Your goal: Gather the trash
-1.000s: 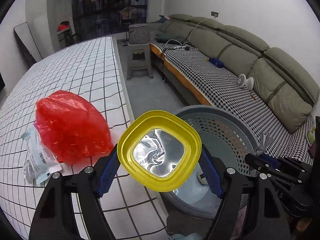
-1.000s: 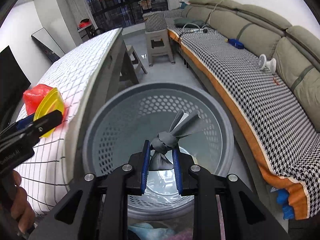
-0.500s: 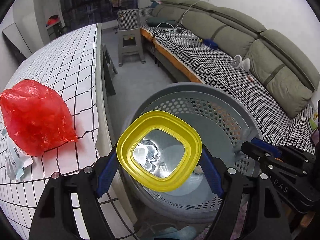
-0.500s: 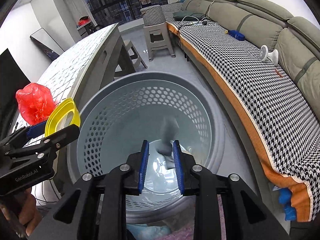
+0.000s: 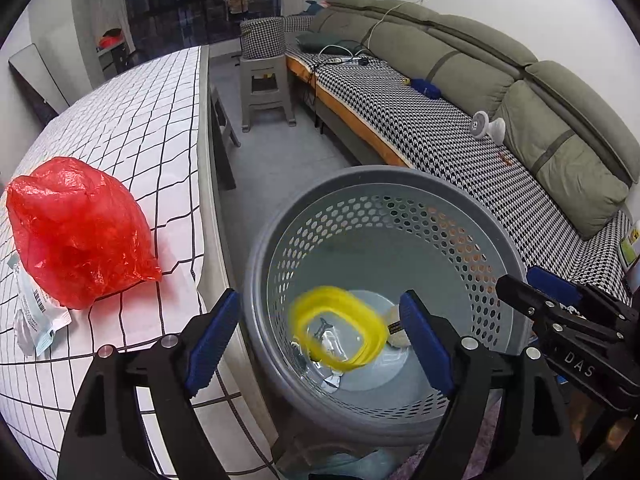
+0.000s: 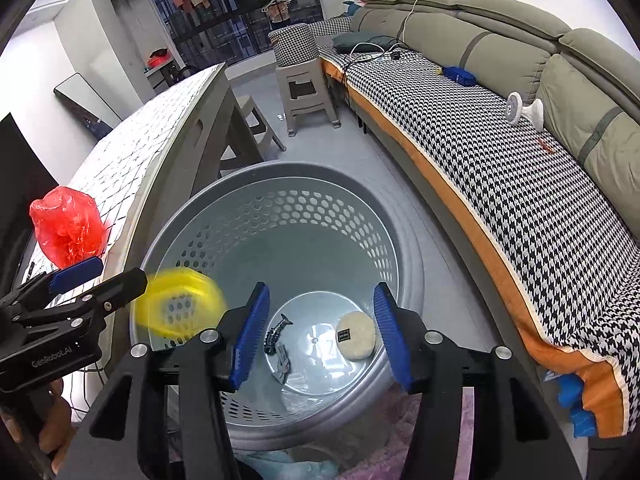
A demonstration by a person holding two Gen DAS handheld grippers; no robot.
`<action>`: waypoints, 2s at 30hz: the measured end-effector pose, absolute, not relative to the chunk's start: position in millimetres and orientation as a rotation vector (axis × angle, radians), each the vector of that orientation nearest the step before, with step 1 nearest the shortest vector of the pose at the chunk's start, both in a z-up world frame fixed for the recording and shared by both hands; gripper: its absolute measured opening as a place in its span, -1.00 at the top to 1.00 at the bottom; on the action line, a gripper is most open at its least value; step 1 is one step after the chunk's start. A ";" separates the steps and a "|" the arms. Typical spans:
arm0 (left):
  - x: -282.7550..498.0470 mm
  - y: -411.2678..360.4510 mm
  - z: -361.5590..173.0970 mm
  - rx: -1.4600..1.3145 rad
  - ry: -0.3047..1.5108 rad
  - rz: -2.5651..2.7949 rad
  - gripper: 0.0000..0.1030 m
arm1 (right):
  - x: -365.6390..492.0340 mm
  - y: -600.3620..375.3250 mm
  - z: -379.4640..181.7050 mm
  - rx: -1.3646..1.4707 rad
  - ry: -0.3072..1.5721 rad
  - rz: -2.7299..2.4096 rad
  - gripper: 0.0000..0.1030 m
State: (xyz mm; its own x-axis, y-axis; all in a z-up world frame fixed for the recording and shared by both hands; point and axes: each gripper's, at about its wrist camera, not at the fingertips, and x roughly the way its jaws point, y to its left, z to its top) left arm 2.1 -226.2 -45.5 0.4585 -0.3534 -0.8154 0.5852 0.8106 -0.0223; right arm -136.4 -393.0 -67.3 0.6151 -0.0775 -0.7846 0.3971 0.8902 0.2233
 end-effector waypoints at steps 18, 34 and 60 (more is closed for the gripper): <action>-0.5 -218.6 -41.8 0.274 0.911 -0.563 -0.66 | -140.7 -391.4 -67.5 0.412 0.856 -0.282 -0.11; 2.8 -176.1 -23.8 0.205 0.855 -0.469 -0.82 | -132.7 -364.2 -54.9 0.371 0.811 -0.197 -0.31; 36.4 -5.5 9.9 0.051 0.759 -0.120 -0.87 | -46.2 -234.5 -12.8 0.175 0.749 0.136 -0.48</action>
